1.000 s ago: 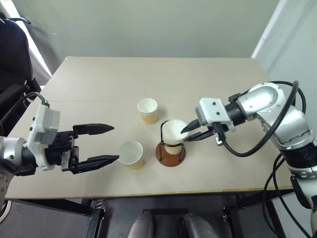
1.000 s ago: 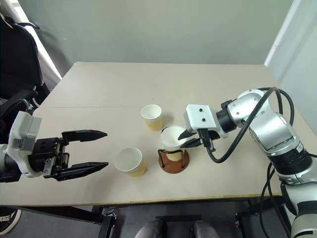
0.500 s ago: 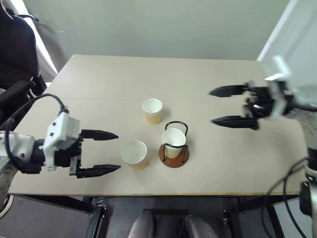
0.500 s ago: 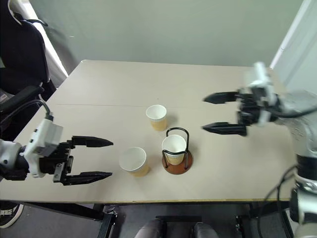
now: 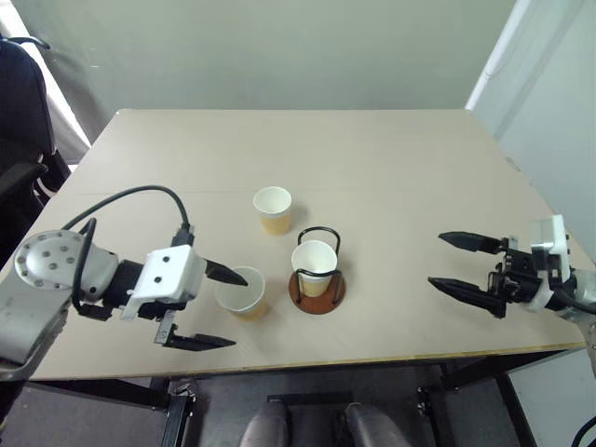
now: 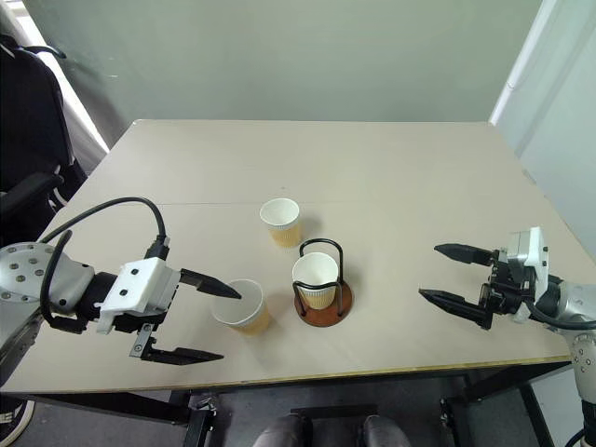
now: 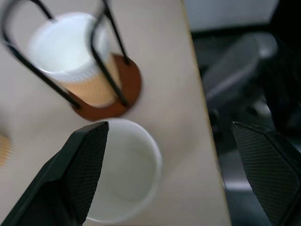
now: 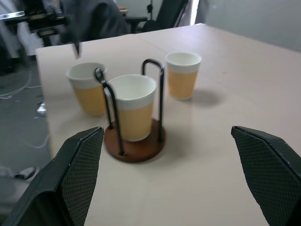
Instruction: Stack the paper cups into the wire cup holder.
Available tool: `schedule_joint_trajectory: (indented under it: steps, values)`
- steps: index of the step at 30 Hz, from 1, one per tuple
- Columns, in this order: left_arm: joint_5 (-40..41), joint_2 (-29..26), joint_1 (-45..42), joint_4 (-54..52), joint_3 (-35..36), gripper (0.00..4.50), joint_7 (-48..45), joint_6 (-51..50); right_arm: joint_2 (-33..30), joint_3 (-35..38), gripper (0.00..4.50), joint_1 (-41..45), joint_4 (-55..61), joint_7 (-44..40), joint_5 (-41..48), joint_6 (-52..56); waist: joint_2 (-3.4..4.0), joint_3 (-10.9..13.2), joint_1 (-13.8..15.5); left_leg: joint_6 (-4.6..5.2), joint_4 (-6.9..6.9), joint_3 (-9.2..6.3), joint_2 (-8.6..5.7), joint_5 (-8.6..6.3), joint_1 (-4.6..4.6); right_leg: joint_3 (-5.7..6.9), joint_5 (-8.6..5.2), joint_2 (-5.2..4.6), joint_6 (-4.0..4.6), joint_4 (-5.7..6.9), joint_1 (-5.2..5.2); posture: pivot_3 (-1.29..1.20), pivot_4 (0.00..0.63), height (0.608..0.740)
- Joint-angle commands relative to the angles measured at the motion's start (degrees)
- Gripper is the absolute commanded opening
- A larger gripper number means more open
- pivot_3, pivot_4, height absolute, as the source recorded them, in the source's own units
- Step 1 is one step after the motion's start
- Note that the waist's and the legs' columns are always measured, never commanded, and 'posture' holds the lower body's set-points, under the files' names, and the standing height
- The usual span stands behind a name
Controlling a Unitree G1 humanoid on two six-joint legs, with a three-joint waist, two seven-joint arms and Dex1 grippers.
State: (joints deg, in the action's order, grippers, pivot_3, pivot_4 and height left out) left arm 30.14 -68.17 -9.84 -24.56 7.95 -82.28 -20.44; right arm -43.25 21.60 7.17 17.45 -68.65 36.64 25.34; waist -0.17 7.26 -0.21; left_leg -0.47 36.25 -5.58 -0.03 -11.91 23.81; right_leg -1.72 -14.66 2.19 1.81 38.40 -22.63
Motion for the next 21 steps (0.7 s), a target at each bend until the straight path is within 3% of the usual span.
schedule_joint_trajectory:
  steps: [1,11,14,21]
  values:
    - [-0.7,-1.2,0.1,-0.3,0.6,4.50,-0.5,0.5,-1.6,0.9,4.40,0.8,1.1,0.8,1.1,-0.9,0.00,0.0,0.1,0.00,0.01,0.00,0.00,0.00,0.02,0.00,0.01,0.00,-0.01,-0.01,0.00,0.00,0.150,0.740]
    - [-7.4,3.4,-1.8,0.9,-6.7,4.50,2.8,4.4,-2.1,0.1,4.40,1.3,1.4,1.9,1.7,-0.7,0.01,0.0,0.5,0.09,-0.01,-0.03,0.00,-0.20,0.21,0.03,0.07,0.00,-0.11,-0.32,0.00,0.00,0.150,0.740]
    - [-9.6,4.1,-2.4,2.0,-8.1,3.88,3.2,5.9,-2.1,0.0,4.43,1.2,1.5,2.3,1.7,-0.7,0.01,0.0,0.5,0.09,-0.01,-0.03,-0.01,-0.25,0.23,0.03,0.08,0.00,-0.14,-0.38,0.00,0.00,0.150,0.740]
    - [-9.7,4.3,-2.5,3.1,-8.1,1.46,2.3,7.7,-2.4,0.0,4.43,1.1,1.5,2.6,1.8,-0.6,0.01,0.0,0.5,0.11,-0.02,-0.02,0.00,-0.30,0.22,0.03,0.09,0.01,-0.14,-0.39,0.00,0.00,0.150,0.740]
